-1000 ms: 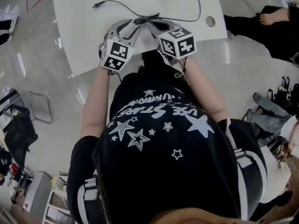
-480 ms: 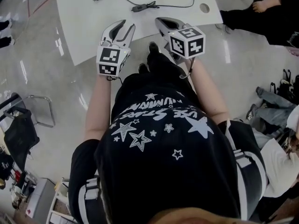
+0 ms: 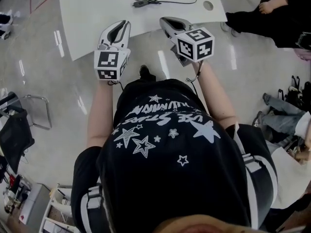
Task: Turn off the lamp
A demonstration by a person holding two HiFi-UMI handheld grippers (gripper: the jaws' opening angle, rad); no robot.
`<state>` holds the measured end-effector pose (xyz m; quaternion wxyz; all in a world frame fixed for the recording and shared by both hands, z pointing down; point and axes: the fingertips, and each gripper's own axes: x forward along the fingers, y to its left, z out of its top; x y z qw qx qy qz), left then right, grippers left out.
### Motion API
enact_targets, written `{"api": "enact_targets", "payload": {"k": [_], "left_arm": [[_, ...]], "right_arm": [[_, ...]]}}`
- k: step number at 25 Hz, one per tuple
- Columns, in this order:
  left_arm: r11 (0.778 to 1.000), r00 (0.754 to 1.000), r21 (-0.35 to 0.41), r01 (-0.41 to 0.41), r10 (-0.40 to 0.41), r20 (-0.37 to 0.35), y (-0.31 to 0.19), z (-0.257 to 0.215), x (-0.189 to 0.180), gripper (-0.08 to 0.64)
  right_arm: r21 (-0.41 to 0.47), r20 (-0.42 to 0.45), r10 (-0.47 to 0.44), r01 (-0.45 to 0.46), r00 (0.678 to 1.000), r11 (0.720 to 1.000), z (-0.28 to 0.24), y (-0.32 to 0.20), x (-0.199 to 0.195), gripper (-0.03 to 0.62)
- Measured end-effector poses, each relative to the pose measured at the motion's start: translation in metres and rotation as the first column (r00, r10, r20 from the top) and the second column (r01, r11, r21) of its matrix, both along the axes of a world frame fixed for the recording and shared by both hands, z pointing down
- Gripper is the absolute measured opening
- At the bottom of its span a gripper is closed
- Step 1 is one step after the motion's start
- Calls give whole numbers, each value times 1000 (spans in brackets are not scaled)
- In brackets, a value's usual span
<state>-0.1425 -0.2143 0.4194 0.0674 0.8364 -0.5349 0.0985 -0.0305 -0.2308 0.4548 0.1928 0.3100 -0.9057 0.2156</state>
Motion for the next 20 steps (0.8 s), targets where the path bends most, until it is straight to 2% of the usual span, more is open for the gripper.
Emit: {"api": "enact_targets", "payload": {"k": [5,10,20], "left_arm": [[998,999,21,51,-51,-2,19,-14,6,11],[996,997,33,79,-80,3,41,-19,13,11],[991,992,47,125,-125,-11,98,-22,72,11]], "right_arm": [[52,10,-61,60,998,997,-12,18,9,6],[90,22,-56,54,998,994,-19,35,19,6],[119,44,-47,42,998,992,-25,95,89,5]]}}
